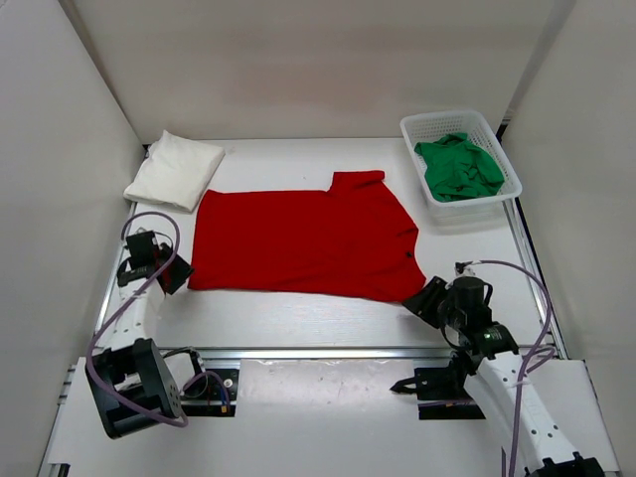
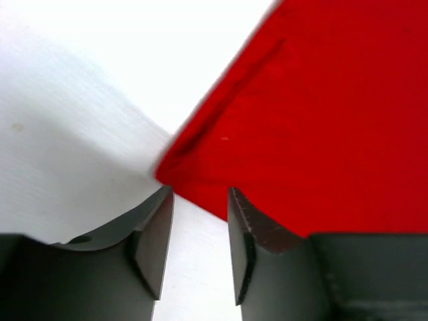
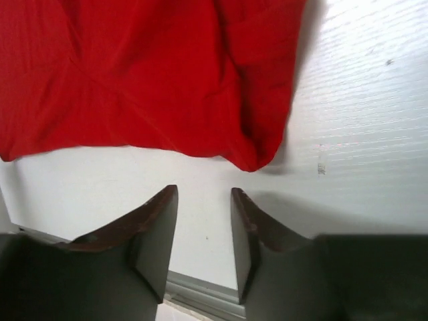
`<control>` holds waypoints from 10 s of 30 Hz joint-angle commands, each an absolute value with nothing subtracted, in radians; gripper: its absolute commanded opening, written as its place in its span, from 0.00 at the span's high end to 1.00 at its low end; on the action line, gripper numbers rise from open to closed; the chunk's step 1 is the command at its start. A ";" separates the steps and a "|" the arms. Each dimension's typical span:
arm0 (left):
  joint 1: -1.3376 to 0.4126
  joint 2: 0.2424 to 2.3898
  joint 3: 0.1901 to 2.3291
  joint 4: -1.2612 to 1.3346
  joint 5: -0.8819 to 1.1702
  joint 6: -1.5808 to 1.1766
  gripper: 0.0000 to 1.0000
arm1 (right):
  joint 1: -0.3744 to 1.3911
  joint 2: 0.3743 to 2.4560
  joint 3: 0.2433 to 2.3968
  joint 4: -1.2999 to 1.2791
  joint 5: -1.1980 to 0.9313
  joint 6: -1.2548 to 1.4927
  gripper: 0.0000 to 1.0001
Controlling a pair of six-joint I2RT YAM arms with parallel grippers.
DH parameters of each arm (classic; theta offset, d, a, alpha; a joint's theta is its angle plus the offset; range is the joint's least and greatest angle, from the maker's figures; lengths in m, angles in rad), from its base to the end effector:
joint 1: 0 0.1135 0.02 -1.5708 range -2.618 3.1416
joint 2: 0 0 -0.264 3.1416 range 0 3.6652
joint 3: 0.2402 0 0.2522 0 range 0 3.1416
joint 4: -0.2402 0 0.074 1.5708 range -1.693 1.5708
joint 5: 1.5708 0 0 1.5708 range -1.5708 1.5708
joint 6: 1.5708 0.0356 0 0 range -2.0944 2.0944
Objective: Fold and stack the t-shirts
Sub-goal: Fold the flattened tshirt in 1/3 of the way, then grap the side of the flattened tshirt furthest away from the robot with both arms, then fold the other side of the tshirt into a rectangle
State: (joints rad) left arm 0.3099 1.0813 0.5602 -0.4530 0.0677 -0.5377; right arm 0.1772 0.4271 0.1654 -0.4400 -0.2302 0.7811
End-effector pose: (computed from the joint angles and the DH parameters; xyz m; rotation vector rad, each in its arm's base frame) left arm 0.1909 0.0586 0.1860 -1.0247 2.3360 -0.1750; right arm 0.1116 0.0282 0.1473 0.5821 2.2954 0.7486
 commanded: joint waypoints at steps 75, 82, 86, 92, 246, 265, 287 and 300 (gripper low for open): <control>-0.348 1.290 0.586 -0.029 0.368 -0.595 0.69 | 0.164 2.485 2.178 -0.587 0.141 0.406 0.67; -0.336 1.292 0.583 -0.015 0.382 -0.606 0.69 | 0.167 2.514 2.221 -0.623 0.032 0.446 0.77; -0.328 1.285 0.574 -0.017 0.380 -0.614 0.69 | 0.169 2.520 2.232 -0.617 0.008 0.472 0.94; -0.293 1.290 0.600 -0.011 0.370 -0.620 0.69 | 0.179 2.493 2.292 -0.574 0.020 0.434 1.00; 0.074 2.289 1.847 -0.571 -0.152 -0.357 0.53 | 0.144 2.355 2.279 -0.629 -0.393 0.230 1.00; 0.034 2.194 1.772 -0.502 -0.190 -0.350 1.00 | 0.124 2.364 2.318 -0.680 -0.408 0.216 1.00; 0.127 1.763 1.226 -0.226 0.034 -0.531 1.00 | 0.138 1.721 1.413 -0.511 -0.284 0.235 1.00; 0.216 1.614 1.037 -0.155 0.146 -0.572 1.00 | 0.207 1.269 0.945 -0.431 -0.150 0.281 1.00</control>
State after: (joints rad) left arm 0.1829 1.6581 1.0603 -0.2054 0.0814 -0.5438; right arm 0.1833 1.3586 1.0172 -0.4904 -0.2054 0.2638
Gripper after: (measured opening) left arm 0.050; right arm 0.008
